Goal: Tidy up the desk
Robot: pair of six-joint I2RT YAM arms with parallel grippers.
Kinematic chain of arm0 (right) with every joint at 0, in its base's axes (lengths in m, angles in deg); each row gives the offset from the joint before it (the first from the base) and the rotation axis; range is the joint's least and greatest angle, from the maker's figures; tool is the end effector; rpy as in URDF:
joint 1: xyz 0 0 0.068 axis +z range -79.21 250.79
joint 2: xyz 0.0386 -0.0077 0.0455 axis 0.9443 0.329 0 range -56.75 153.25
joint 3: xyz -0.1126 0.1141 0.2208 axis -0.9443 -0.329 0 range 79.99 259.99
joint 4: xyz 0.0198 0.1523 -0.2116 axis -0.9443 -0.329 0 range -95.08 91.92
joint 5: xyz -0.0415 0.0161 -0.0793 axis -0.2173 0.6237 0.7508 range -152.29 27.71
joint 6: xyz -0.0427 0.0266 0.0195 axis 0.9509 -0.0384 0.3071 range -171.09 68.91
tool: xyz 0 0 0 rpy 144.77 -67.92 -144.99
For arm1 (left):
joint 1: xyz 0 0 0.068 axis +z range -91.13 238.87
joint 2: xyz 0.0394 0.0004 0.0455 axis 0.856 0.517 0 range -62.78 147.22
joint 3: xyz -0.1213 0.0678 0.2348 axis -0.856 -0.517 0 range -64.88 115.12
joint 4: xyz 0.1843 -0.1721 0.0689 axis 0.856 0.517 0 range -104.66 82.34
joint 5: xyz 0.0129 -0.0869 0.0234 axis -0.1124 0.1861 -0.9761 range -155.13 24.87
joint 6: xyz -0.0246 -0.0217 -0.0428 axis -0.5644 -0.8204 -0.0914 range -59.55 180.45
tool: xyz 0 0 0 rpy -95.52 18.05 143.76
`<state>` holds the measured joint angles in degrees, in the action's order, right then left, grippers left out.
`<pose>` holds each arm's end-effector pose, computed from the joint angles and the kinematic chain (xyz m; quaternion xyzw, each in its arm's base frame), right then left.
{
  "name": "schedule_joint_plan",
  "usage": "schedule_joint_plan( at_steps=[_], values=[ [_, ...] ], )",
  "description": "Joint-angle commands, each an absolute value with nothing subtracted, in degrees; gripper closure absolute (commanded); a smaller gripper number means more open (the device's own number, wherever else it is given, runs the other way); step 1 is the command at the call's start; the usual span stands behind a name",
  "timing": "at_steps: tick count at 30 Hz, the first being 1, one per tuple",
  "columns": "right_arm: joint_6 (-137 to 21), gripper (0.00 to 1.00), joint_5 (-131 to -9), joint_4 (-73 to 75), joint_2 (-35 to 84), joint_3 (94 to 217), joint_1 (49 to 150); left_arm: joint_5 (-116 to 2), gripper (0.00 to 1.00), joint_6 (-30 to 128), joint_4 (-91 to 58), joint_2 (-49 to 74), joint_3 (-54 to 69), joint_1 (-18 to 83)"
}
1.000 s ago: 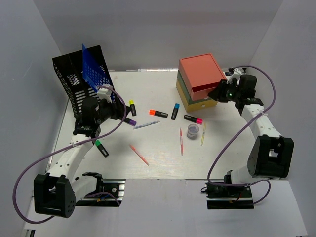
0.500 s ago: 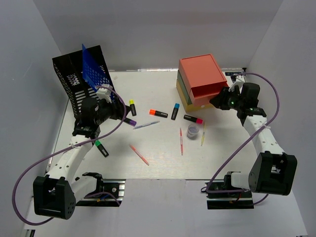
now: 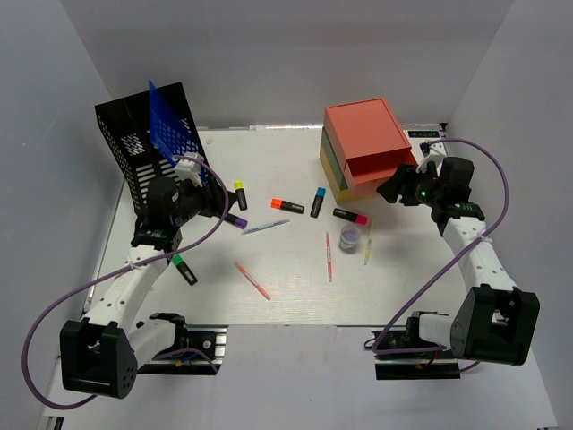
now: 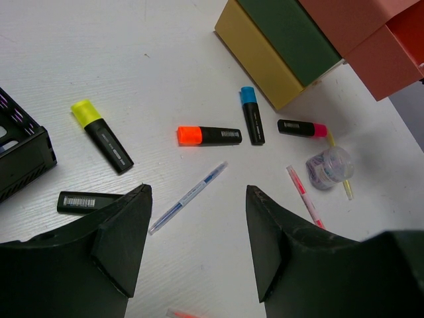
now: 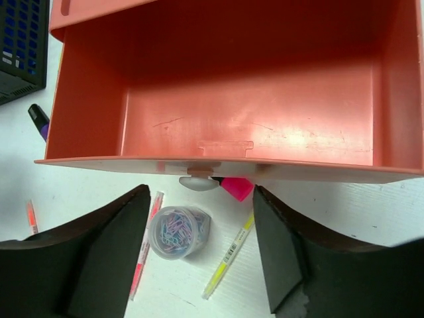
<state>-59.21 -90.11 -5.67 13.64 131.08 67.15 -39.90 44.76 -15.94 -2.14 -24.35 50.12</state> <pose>0.2770 -0.0010 0.2901 -0.0403 0.8357 0.2245 0.4995 0.2367 -0.0517 0.2814 0.0788 0.7998 -0.2938 0.5174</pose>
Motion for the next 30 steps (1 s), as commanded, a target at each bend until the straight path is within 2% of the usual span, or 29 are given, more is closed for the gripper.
schedule_joint_plan(
  at_steps=[1,8,11,19,22,24,30],
  values=[
    [-58.03,0.3,-91.56,-5.11,12.42,131.49,66.75,-39.65,0.31,45.24,-15.89,-3.54,-24.01,49.99],
    [-51.55,0.21,-93.66,-9.41,9.53,130.97,66.57,-39.82,0.31,45.68,-15.89,-3.98,-24.01,49.99],
    [-46.36,0.21,-97.88,-10.99,7.51,129.91,66.75,-39.38,0.31,45.59,-15.97,-3.98,-23.92,49.99],
    [-23.25,0.2,-109.31,-23.64,5.66,129.39,68.68,-39.29,0.31,46.12,-16.15,-4.51,-24.1,49.99],
    [-18.84,0.19,-109.58,-23.92,5.13,127.55,70.7,-39.56,0.31,46.47,-16.06,-4.51,-24.1,49.99],
    [-16.56,0.12,-107.83,-22.52,4.61,125.52,73.66,-39.82,0.31,46.82,-15.71,-4.6,-24.01,49.99],
    [-13.03,0.11,-98.08,-17.08,3.98,119.9,79.75,-39.91,0.3,47.53,-15.8,-4.77,-24.1,49.99]
  ],
)
